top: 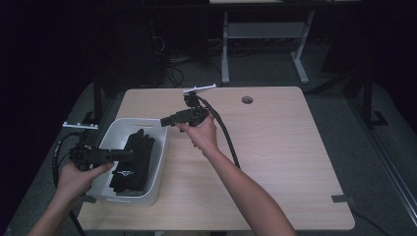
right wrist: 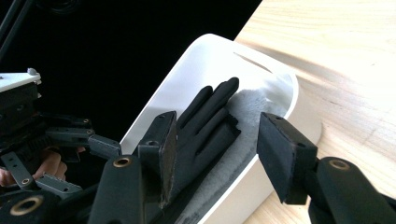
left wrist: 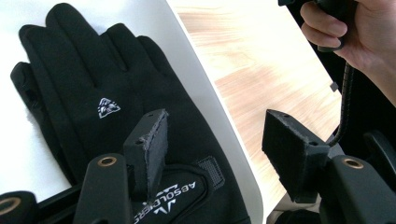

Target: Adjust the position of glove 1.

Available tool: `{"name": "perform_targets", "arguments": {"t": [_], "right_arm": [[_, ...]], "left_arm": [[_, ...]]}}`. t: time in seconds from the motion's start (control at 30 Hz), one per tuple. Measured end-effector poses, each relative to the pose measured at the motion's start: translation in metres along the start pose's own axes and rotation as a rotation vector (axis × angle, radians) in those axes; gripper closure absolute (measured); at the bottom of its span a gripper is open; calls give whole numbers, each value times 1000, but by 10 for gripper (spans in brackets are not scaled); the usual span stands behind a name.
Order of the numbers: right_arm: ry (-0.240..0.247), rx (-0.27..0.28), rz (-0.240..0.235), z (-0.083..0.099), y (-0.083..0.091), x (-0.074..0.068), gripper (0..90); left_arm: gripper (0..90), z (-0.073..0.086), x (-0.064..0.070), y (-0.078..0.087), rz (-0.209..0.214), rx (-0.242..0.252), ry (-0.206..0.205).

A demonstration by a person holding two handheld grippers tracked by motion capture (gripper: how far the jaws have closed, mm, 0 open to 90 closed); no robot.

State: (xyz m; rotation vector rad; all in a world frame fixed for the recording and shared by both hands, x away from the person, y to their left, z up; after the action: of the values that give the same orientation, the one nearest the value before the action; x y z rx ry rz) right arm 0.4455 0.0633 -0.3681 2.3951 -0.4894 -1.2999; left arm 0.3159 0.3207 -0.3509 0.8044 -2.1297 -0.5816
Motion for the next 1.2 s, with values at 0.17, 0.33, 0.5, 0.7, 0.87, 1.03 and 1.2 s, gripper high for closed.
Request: {"name": "perform_targets", "arguments": {"t": [0.17,0.33,0.5,0.7,0.87,1.03,1.2], "right_arm": [[-8,11,-2,1,10,5,459],[-5,21,3,1,20,9,450],[-9,36,4,2,31,13,444],[-20,54,8,5,43,19,437],[-32,67,12,8,54,24,436],[-39,87,23,13,68,30,431],[-47,101,33,18,78,37,431]], "left_arm": [[370,-4,3,-4,-4,8,-5],[354,-8,6,-9,-2,5,-7],[344,-11,10,-13,5,3,-8],[335,-15,16,-19,9,-4,-18],[335,-17,22,-25,13,-19,-35],[338,-18,28,-33,19,-33,-51],[338,-18,33,-41,30,-41,-58]]}}
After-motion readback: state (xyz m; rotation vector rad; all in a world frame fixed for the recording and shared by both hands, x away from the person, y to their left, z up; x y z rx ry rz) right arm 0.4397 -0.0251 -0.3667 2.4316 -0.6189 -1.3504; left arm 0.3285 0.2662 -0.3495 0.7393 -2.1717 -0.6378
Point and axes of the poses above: each handheld gripper's, and its own axes: y roughly backward along the jaws, z roughly out of its underside, x roughly to its right, the point moved 3 cm from there along -y, roughly forward along the jaws, and after that the axes turned 2 degrees about -y, right-handed, at the moved point
